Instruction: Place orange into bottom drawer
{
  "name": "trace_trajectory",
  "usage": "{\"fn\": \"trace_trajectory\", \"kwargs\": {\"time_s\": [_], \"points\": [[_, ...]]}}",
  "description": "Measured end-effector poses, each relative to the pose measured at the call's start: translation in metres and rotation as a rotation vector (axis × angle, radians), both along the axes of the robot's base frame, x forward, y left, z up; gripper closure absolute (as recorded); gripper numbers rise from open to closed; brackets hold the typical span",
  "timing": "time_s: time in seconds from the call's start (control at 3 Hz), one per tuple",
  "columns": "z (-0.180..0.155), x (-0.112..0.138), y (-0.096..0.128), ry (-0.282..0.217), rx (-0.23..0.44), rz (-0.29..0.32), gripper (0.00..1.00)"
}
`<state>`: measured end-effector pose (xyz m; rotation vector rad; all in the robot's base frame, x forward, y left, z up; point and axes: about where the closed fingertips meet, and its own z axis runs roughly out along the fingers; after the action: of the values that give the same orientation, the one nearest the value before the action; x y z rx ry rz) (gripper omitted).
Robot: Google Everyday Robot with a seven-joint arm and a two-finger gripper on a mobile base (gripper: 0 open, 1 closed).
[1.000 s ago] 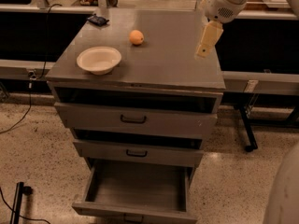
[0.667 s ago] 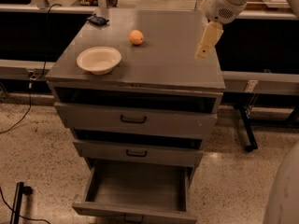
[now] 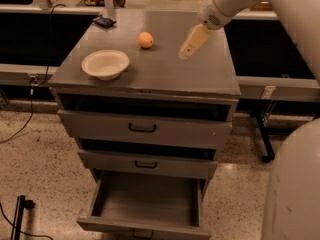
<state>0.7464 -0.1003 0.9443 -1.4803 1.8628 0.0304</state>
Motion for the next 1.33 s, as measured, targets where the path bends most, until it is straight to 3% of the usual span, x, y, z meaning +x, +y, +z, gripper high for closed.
{"fn": "trace_trajectory", "kwargs": {"time_s": [0.33, 0.67, 1.33], "points": [[-0.008, 0.041, 0.027, -0.036, 0.168, -0.015, 0.00], [-0.024, 0.073, 0.044, -0.023, 0.300, -0.022, 0.00], [-0.068, 0.112, 0.078, 0.054, 0.451, -0.016, 0.00]]}}
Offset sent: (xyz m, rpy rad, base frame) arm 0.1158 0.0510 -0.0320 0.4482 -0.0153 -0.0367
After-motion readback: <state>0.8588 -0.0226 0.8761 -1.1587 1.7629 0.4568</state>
